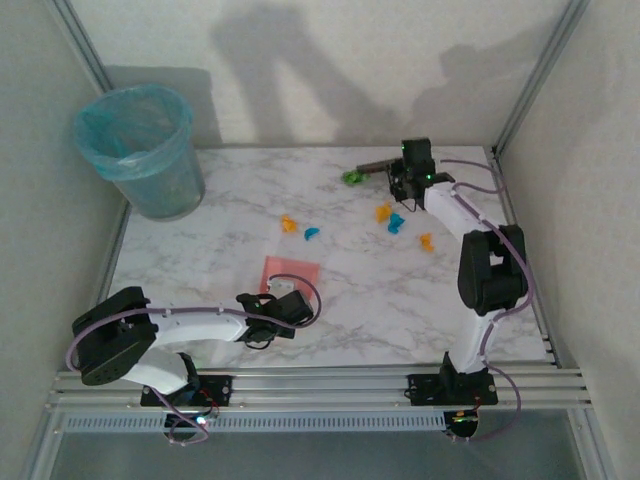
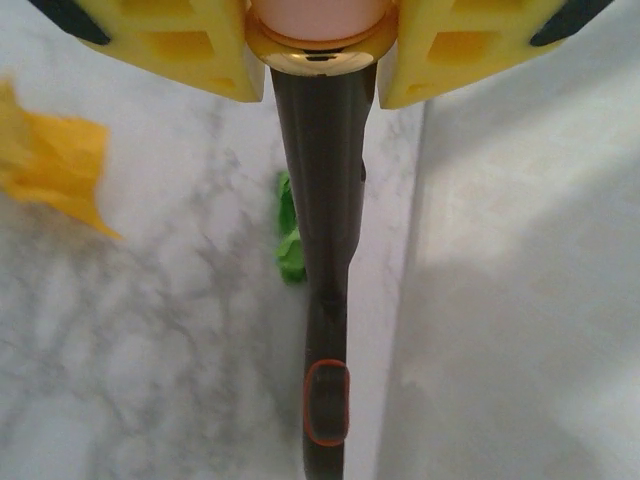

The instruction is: Sweep away the paper scraps from the table

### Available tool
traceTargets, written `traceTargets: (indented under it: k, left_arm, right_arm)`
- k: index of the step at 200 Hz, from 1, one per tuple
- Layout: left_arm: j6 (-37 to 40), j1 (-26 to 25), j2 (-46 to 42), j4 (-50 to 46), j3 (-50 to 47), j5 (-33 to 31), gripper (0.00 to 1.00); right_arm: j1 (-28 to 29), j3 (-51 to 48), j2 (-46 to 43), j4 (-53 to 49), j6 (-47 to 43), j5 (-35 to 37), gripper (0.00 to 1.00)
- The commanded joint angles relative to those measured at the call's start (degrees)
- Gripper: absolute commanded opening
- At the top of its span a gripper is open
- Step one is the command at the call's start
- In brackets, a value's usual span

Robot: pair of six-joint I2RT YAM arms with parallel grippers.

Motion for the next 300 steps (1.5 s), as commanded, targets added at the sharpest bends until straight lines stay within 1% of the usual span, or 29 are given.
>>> traceTargets:
  k: [1, 16, 37, 58, 96, 109, 126, 153, 174, 198, 225, 239, 264, 300]
  left_arm:
    - [0.2, 0.8, 2.3, -2.2, 1.3, 0.1, 0.0]
    - [-0.2, 1.2, 4.1, -2.5, 2.1, 0.5, 0.0]
    - [-1.2, 1.2, 6.1, -3.9, 3.3, 0.2, 0.0]
    - [-2.0, 1.2, 6.8, -5.2, 4.3, -0.1, 0.0]
    - [-3.1, 1.9, 6.9, -9.0, 6.5, -1.5, 0.0]
    - [-3.1, 2.3, 6.3, -9.7, 6.7, -1.4, 0.0]
    - [-2.4, 3.3, 6.0, -9.0, 6.4, 0.3, 0.0]
    - [-1.4, 5.7, 6.8, -8.5, 6.0, 3.0, 0.0]
    - [-0.6, 6.3, 7.0, -8.6, 6.8, 4.9, 0.0]
    - [0.0, 6.8, 8.0, -10.4, 8.7, 6.1, 0.0]
    - [0.6, 6.9, 9.4, -14.2, 11.2, 6.4, 0.0]
    - [1.1, 7.4, 9.6, -15.7, 12.3, 7.2, 0.0]
    - [2.6, 8.4, 10.9, -19.6, 15.1, 8.2, 0.0]
    - [4.0, 9.2, 13.0, -24.8, 19.0, 8.9, 0.0]
  right_arm:
    - [2.1, -4.0, -7.4, -6.1, 2.0, 1.7, 0.0]
    - [3.6, -8.3, -11.8, -7.7, 3.1, 2.6, 0.0]
    - [6.0, -16.7, -17.4, -3.3, 4.1, 2.7, 0.0]
    - [8.4, -20.2, -20.0, -4.0, 3.8, 0.5, 0.0]
    - [14.0, -27.2, -25.1, -1.1, 5.2, 0.9, 0.0]
    - [15.5, -27.6, -26.8, -1.5, 4.6, 1.2, 0.0]
    - [17.1, -27.7, -29.2, -1.8, 2.8, 2.8, 0.0]
    - [17.3, -28.9, -32.3, -1.5, 1.2, 4.9, 0.0]
    - [17.2, -29.6, -33.7, 0.2, -1.3, 6.3, 0.0]
    - [17.3, -28.2, -33.0, -0.4, -5.8, 8.7, 0.0]
    - [17.2, -24.3, -31.1, -2.9, -13.8, 12.8, 0.0]
    - [17.2, -22.8, -30.6, -4.1, -15.0, 14.9, 0.0]
    - [17.3, -25.2, -30.6, 3.5, -15.1, 14.2, 0.0]
    - [17.4, -23.8, -27.7, 6.8, -18.2, 14.0, 0.0]
